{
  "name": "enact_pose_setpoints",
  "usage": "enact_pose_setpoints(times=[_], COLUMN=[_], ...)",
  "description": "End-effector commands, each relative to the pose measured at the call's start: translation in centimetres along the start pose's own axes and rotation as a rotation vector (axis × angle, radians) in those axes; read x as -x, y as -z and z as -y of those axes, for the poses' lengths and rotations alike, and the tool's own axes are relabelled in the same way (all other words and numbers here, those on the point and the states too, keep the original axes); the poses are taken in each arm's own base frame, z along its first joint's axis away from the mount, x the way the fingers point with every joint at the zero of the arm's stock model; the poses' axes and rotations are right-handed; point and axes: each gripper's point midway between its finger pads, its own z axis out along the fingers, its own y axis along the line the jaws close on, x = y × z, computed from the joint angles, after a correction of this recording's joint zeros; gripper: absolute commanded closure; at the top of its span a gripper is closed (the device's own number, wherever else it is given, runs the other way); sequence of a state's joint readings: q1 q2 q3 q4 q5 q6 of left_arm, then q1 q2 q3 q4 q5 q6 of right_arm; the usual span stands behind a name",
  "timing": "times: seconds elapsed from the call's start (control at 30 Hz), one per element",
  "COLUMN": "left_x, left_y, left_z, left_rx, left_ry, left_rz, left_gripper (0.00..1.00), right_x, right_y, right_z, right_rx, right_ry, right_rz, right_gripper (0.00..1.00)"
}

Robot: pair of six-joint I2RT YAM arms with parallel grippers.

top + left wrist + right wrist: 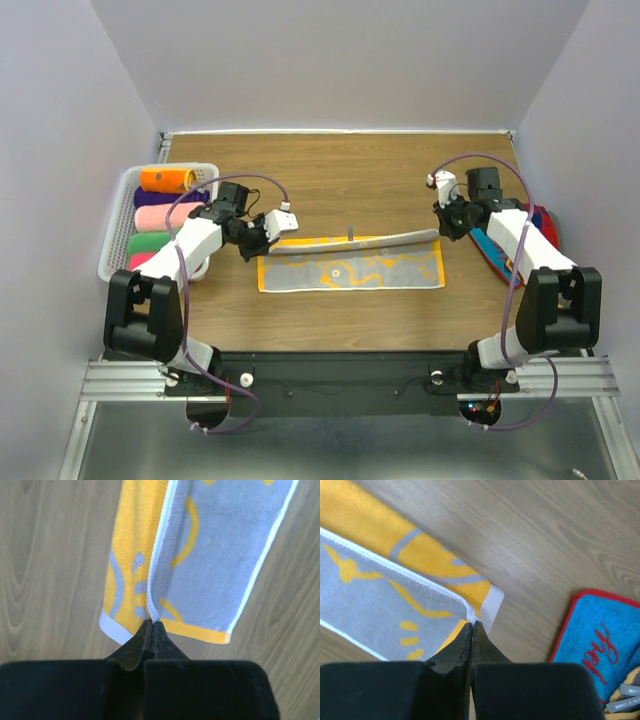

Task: Roll the towels
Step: Fold the towel

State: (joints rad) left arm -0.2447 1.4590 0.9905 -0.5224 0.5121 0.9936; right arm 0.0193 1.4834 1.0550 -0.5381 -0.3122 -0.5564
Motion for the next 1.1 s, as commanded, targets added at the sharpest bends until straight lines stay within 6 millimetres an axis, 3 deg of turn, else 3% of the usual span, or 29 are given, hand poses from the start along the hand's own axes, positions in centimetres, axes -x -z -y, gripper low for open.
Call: enact_pose_setpoints(times=[0.0,0.27,0.57,0.83,1.07], left_x=[-0.1,-0.2,-1.1,-2.6,-3.1], left_y=[1.3,2.7,0.4,-0.7,-1.4], left_z=[1.5,3.7,7.0,6.9,6.6], left_rx=[-0.021,-0.034,-0.126,-0.103,-0.097], left_ry=[-0.047,-0.075,-0.084,-0.098,-0.086], left_rz=[0.009,0.023,-0.021,-0.079,-0.094], left_gripper=[1.00,1.00,1.00,1.00,1.00], right_x=[0.5,-0.8,-3.2,-6.3,-7.8], right_y=[2.0,4.0,3.6,3.4,3.0], right_z=[0.5,-1.3,-3.0,-4.1,-4.5], right_rx=[-0.044,-0.007,0.064,0.089,0.103], right_ry=[0.082,0.132,0.142,0.199,0.207], right_rz=[0.030,0.020,-0.034,-0.097,-0.128], right_gripper=[0.99,0.99,0.99,0.99,0.99])
